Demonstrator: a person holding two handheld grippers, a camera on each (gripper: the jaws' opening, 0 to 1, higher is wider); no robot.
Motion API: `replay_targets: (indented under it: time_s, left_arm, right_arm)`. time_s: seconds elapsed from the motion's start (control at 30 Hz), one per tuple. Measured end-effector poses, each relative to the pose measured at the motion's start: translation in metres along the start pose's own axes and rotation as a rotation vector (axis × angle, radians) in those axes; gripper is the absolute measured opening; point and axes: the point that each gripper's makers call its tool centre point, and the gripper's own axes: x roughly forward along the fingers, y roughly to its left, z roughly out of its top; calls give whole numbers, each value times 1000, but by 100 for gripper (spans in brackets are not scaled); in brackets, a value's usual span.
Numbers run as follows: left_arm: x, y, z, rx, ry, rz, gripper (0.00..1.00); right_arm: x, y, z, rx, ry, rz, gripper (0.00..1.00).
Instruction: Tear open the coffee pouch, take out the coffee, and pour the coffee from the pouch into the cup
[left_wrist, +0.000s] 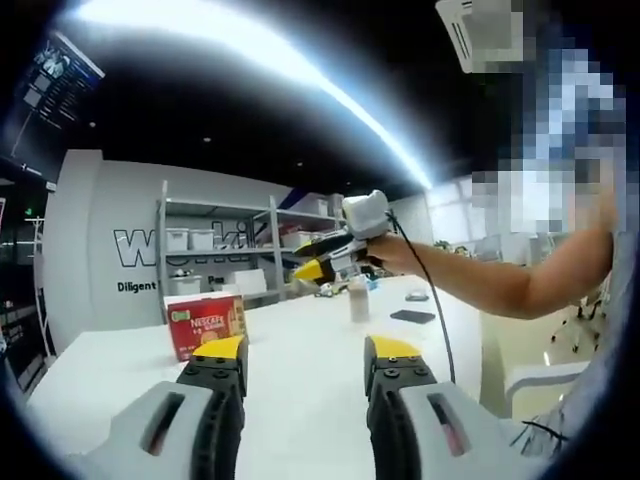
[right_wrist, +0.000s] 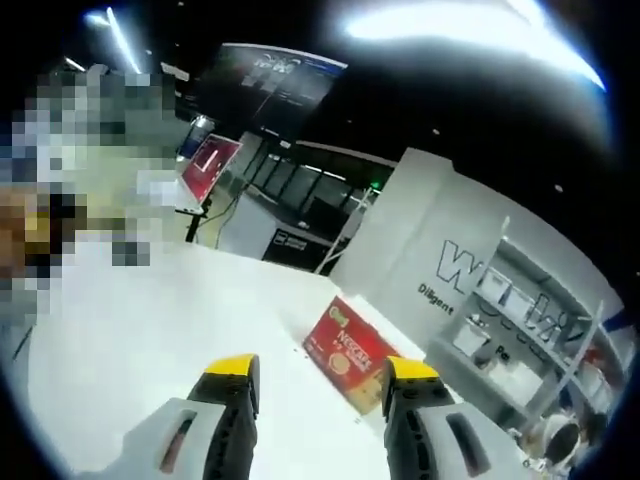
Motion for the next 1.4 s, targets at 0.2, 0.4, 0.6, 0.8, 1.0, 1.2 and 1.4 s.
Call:
replay_targets:
  time_s: [0.2,0.4,0.6,0.8,1.0,1.2,1.4]
  left_arm:
    - [-1,-1,4,0,-6,2,49]
    - [0,3,1,-4,-6,7,49]
    - [1,2,-1,-1,-1,7,49]
    - [1,3,-1,17,3,16,49]
    - [2,6,-3,16,5,18,49]
    - [6,2,-8,30,23,17,49]
    - [9,4,-8,46,31,26,49]
  right_arm:
    - [6,-2,9,-35,-7,39,49]
    - [16,3,15,-108,30,86,50]
    - [24,2,16,-131,47,94,50]
    - [31,2,9,-139,76,104,50]
    - [34,0,10,-154,89,106,50]
    - [40,8,7,-184,112,130,50]
    - [40,6,5,-197,103,125,50]
